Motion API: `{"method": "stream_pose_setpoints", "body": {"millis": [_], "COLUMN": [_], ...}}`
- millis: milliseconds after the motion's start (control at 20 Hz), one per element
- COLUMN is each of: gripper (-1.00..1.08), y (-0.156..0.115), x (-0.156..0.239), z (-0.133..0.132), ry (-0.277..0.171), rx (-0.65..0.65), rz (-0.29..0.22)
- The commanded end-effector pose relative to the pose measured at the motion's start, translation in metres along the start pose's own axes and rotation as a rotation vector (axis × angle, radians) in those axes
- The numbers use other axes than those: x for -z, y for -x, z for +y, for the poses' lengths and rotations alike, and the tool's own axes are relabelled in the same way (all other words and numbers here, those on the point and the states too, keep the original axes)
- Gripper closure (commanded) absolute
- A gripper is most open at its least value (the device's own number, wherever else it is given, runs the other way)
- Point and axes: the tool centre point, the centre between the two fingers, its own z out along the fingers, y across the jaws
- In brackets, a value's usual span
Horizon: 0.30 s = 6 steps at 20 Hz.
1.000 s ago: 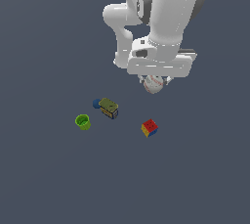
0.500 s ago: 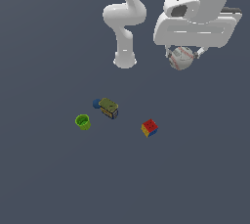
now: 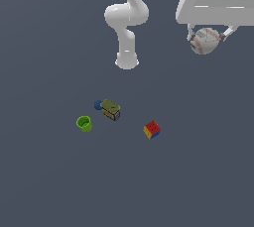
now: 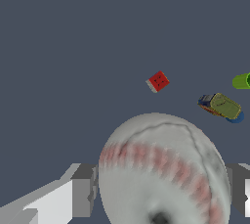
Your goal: Pick up a designated object from a clutter of objects.
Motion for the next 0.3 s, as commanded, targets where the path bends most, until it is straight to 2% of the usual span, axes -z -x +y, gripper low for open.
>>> {"method": "stream_pose_setpoints", "body": {"millis": [0, 250], "gripper": [1.08, 1.08], "y": [0.0011, 0.0013], "x": [0.0072, 0.0108], "z": [-0.0054, -0.0088], "ry": [-0.001, -0.001], "rx": [-0.001, -0.001], "rz": [0.001, 0.001]}}
